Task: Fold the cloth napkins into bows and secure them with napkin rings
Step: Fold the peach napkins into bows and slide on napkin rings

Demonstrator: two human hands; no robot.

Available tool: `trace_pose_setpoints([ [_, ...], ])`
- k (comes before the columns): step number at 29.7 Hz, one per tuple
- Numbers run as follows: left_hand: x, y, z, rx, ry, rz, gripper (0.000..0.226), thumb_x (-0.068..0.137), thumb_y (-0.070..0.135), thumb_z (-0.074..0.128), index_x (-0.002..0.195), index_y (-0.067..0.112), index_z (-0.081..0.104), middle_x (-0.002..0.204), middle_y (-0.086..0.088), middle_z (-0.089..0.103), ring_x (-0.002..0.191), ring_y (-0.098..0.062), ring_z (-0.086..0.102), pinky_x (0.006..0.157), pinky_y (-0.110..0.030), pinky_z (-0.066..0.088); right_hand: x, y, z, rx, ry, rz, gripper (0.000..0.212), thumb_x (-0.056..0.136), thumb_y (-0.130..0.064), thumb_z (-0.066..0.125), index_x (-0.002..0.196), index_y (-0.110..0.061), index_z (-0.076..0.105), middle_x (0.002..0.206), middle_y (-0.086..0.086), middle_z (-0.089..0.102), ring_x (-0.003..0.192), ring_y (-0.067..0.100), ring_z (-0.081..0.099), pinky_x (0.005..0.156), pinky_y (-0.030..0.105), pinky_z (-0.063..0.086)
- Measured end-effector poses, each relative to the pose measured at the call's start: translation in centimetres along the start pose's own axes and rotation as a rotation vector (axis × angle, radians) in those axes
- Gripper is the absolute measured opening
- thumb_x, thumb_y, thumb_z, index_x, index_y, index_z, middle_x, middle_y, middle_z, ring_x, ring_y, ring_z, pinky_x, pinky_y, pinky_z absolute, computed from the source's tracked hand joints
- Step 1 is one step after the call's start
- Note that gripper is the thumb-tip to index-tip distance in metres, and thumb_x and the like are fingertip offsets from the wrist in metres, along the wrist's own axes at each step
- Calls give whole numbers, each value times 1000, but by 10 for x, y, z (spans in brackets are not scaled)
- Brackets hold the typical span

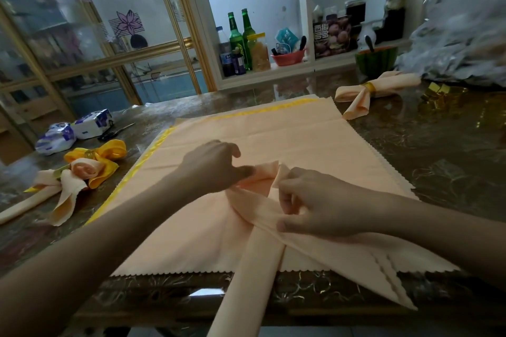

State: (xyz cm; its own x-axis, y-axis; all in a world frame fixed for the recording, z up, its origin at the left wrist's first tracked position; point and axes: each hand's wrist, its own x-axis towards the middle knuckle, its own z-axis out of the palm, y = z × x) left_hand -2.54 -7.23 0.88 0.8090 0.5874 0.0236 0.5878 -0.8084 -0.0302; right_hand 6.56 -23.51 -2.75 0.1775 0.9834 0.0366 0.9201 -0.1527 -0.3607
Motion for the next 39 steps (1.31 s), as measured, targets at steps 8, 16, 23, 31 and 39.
trace_pose_setpoints([
  [8, 32, 10, 36, -331, 122, 54, 22, 93, 29, 52, 93, 15, 69, 95, -4, 66, 86, -20, 59, 79, -37, 51, 3, -2, 8, 260, 79, 132, 49, 85, -29, 65, 127, -21, 40, 111, -5, 49, 100, 12, 51, 85, 25, 45],
  [16, 22, 12, 29, -300, 351, 87, 17, 88, 21, 57, 100, 11, 65, 96, -2, 57, 90, -19, 54, 76, -30, 47, 17, 2, -4, 359, -21, 199, 33, 86, -18, 60, 119, -17, 58, 94, -5, 56, 87, 9, 54, 80, 25, 49],
  [23, 20, 40, 17, -128, -204, 7, 32, 86, 39, 58, 97, 10, 66, 94, -7, 64, 80, -17, 53, 69, -27, 42, 11, 4, 7, 352, 36, 137, 33, 91, -20, 54, 124, -19, 54, 107, -2, 58, 96, 15, 56, 78, 23, 46],
  [31, 43, 53, 1, -12, -337, 188, 19, 83, 12, 61, 97, 3, 68, 78, -5, 60, 64, -18, 50, 61, -26, 44, 1, 5, -2, 288, -11, 113, 56, 90, -20, 58, 137, -36, 33, 100, -14, 45, 92, 5, 46, 77, 19, 39],
  [39, 37, 56, -3, -347, -393, 320, 19, 91, 6, 52, 91, 24, 53, 91, 2, 61, 77, -10, 60, 67, -18, 50, -13, 13, -16, 162, -139, 101, 54, 94, -19, 52, 140, -39, 35, 132, -4, 50, 99, 6, 45, 76, 15, 36],
])
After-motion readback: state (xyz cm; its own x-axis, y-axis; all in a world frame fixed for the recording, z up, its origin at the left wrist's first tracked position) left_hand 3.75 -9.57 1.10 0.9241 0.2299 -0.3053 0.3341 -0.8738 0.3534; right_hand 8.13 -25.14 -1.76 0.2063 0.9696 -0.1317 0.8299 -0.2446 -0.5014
